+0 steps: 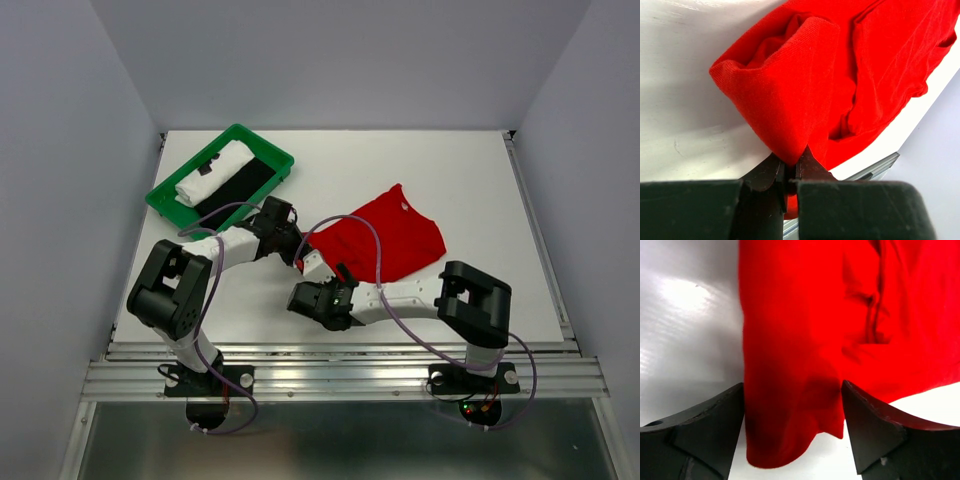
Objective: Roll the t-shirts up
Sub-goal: Roll the T-shirt to the center of the board.
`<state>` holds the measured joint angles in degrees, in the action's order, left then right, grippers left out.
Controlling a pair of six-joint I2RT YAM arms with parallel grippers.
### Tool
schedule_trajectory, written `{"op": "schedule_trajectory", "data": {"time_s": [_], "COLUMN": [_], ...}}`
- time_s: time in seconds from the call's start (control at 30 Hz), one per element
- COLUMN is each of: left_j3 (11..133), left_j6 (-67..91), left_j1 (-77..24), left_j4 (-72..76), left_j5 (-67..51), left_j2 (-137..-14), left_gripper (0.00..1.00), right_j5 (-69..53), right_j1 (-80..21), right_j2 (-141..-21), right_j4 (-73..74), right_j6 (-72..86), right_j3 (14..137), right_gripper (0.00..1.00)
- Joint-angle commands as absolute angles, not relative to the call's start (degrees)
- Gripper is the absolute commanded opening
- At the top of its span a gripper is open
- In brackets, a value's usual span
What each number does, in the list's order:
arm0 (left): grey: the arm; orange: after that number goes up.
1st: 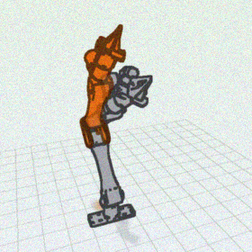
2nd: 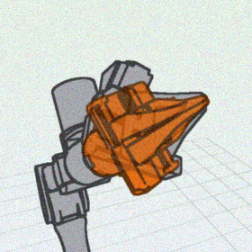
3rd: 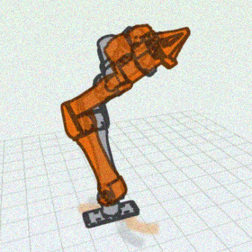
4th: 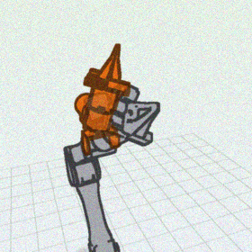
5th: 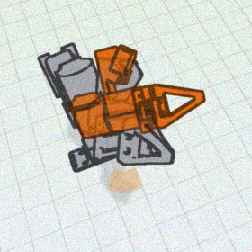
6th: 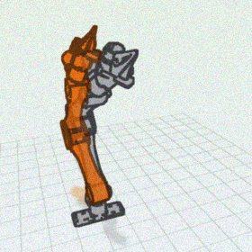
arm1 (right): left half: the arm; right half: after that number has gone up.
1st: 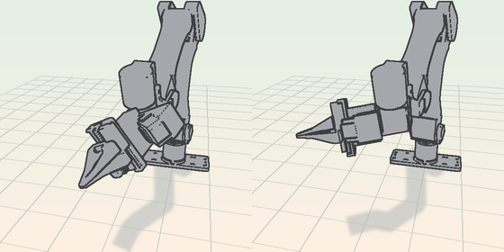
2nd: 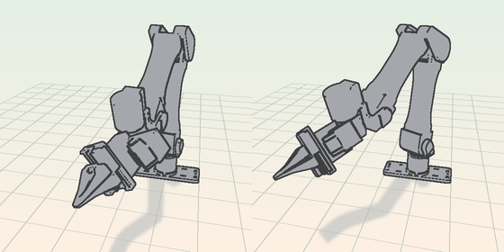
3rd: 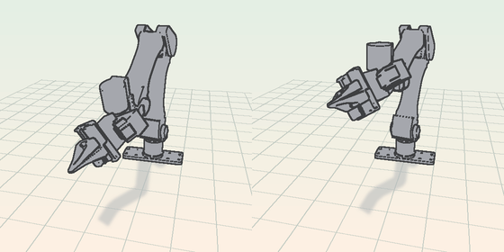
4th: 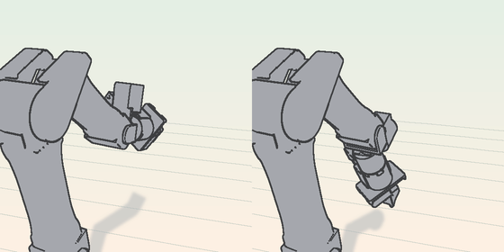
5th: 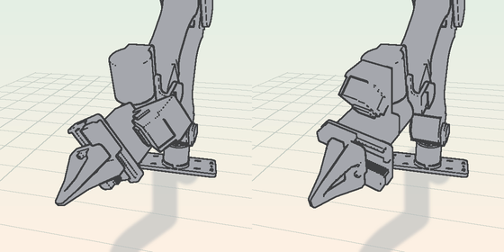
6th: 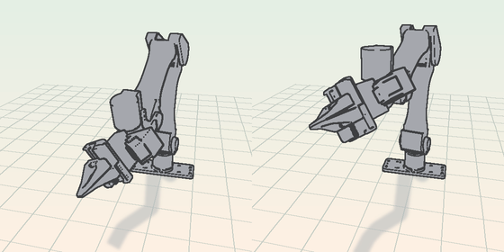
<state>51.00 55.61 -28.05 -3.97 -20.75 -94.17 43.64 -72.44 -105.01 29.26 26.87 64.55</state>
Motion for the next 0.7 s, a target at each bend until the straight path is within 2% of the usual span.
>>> {"op": "schedule_trajectory", "data": {"time_s": [0.0,0.37,0.57,0.67], "left_j3": [53.26,53.00,52.74,52.82], "left_j6": [55.81,55.72,55.72,55.55], "left_j1": [-28.30,-28.30,-28.30,-28.21], "left_j4": [-4.75,-5.10,-5.18,-5.27], "left_j5": [-20.30,-20.04,-20.04,-20.04], "left_j2": [-92.64,-92.55,-92.64,-92.64], "left_gripper": [0.00,0.00,0.00,0.00], "right_j5": [52.20,53.96,57.30,58.53], "right_j1": [-72.51,-72.51,-72.51,-72.51], "right_j2": [-105.90,-110.03,-112.50,-113.38], "right_j4": [30.32,32.16,36.47,38.84], "right_j6": [31.20,34.71,38.05,39.90], "right_j3": [66.97,67.76,69.87,70.66], "right_gripper": [0.79,0.66,0.64,0.67]}}
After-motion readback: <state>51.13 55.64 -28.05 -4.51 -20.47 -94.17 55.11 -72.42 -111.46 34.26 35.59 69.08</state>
